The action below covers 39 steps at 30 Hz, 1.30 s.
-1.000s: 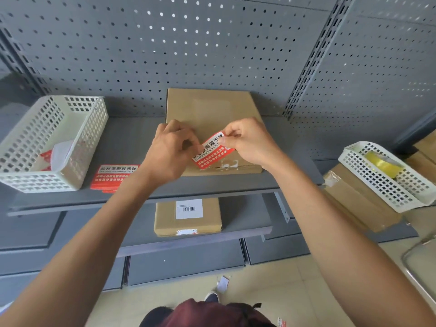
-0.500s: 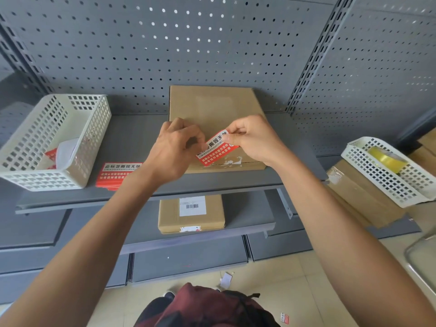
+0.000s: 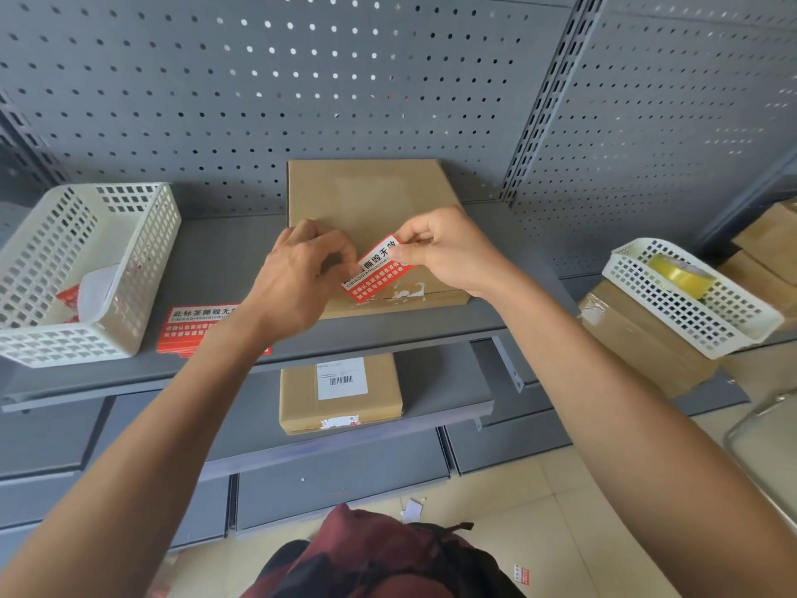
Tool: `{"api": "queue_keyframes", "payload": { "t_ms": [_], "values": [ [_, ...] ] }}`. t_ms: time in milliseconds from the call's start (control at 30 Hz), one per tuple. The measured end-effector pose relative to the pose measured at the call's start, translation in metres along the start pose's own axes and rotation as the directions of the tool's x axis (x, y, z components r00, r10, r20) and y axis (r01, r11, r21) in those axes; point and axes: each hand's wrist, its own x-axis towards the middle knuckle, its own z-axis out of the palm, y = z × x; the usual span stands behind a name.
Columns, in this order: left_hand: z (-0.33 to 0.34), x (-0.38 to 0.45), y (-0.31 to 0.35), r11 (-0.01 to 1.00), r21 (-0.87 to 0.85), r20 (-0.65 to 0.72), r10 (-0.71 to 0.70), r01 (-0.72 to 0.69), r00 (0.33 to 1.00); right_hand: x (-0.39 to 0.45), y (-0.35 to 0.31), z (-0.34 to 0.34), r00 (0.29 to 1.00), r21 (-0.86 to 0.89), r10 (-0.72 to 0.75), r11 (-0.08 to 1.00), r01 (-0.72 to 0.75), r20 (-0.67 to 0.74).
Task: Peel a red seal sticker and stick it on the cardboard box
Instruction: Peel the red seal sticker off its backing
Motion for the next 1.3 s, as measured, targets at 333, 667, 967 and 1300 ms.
{"api": "queue_keyframes", "payload": {
  "t_ms": [333, 667, 967, 1300],
  "values": [
    [-0.0008, -0.0013, 0.0005, 1.000, 0.007, 0.017, -0.008, 0.008, 1.000, -0.0057, -0.0008, -0.0017, 0.999, -0.030, -0.052, 0.998, 0.053, 0.012],
    [-0.0021, -0.0021, 0.0009, 1.000, 0.030, 0.037, -0.009, 0.008, 0.999, -0.0045, 0.0045, 0.0000, 0.997, -0.025, -0.072, 0.997, 0.072, 0.005],
    [-0.0042, -0.0022, 0.0008, 1.000, 0.025, 0.049, 0.008, -0.009, 0.999, -0.0033, 0.0070, 0.0004, 0.998, -0.032, -0.067, 0.997, 0.067, 0.002],
    [-0.0059, -0.0015, 0.0017, 1.000, 0.024, 0.088, 0.018, -0.020, 0.996, -0.0065, 0.0043, 0.0006, 0.997, -0.023, -0.072, 0.997, 0.072, 0.006]
  ]
}}
